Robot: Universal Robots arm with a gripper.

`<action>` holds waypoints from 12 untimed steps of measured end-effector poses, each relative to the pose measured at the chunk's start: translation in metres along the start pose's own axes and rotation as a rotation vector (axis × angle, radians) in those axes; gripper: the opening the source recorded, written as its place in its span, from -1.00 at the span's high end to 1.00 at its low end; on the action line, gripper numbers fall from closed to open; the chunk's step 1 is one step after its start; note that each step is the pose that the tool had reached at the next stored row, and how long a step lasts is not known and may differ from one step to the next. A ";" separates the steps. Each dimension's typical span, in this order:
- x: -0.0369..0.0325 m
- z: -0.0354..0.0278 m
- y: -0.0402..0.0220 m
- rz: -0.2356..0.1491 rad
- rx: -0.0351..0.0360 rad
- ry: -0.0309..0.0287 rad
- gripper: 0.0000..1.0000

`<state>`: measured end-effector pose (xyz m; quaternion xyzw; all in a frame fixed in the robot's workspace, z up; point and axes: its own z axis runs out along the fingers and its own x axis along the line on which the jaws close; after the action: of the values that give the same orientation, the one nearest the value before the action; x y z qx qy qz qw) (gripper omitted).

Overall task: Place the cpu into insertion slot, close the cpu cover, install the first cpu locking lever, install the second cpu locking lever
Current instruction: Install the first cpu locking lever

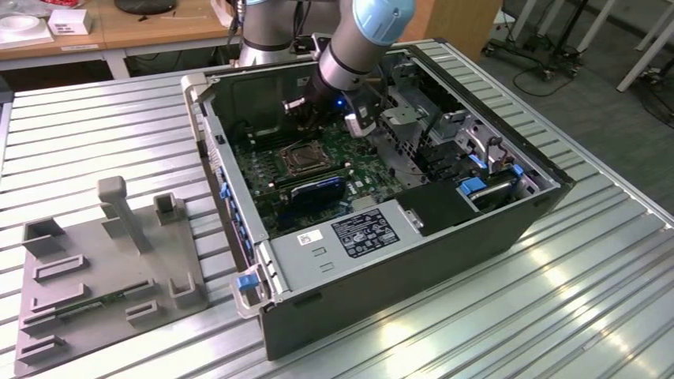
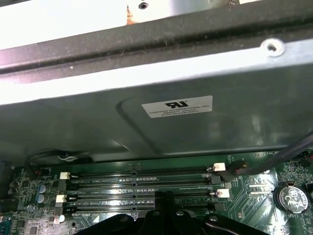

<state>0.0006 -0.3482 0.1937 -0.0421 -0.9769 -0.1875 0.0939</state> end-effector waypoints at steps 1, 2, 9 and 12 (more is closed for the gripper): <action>0.0000 0.0000 0.0000 0.000 0.0000 0.0000 0.79; 0.0000 0.0000 0.0000 0.000 0.0000 0.0000 0.79; -0.0010 0.0012 -0.0004 0.000 0.0002 0.0001 0.79; -0.0017 0.0013 -0.0005 0.000 0.0002 0.0001 0.79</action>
<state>0.0019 -0.3482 0.1919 -0.0421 -0.9769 -0.1874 0.0940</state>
